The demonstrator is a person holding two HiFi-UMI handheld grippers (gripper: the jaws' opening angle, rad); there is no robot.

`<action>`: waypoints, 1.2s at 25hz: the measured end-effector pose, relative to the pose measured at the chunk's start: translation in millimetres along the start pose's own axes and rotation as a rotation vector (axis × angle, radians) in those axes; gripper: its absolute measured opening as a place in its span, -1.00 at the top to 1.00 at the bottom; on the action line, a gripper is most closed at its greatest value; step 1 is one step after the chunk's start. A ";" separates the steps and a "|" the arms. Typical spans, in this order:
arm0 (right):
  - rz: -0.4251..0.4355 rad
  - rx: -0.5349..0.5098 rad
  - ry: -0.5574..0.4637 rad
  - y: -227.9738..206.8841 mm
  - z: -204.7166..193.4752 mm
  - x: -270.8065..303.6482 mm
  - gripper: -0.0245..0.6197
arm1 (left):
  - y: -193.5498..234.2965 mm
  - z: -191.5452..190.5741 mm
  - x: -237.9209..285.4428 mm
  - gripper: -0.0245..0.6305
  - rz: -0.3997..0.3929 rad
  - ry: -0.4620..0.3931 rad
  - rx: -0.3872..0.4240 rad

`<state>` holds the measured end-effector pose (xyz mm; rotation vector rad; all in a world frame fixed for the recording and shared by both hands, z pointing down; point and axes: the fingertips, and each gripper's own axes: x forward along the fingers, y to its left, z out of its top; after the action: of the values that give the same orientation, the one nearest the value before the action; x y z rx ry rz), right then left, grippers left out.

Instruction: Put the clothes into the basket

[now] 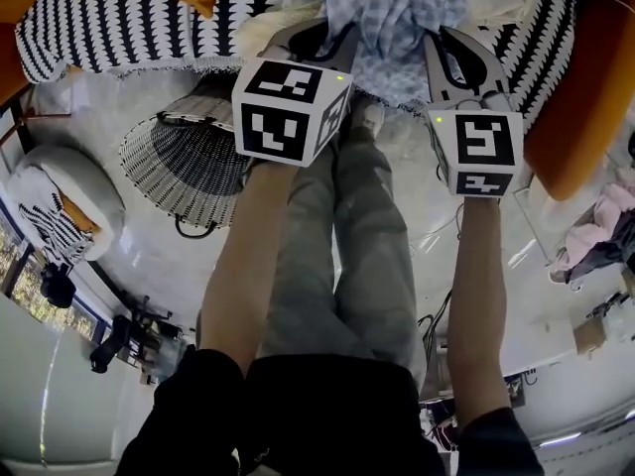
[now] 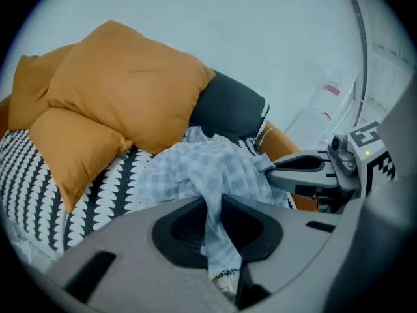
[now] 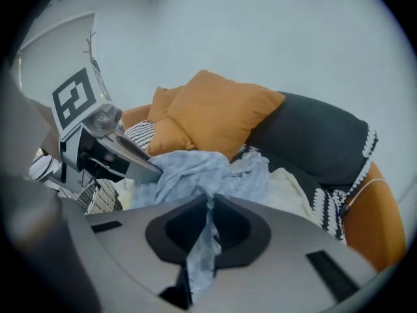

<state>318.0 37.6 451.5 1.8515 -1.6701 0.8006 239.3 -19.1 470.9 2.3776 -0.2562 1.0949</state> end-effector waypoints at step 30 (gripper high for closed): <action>0.419 -0.242 -0.444 193.4 253.6 -199.2 0.85 | -34.6 60.5 -377.1 0.82 0.207 -0.646 -0.137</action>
<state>134.0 -27.8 130.0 1.6079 -2.3678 0.3212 43.7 -35.6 141.3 2.5472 -0.7847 0.3343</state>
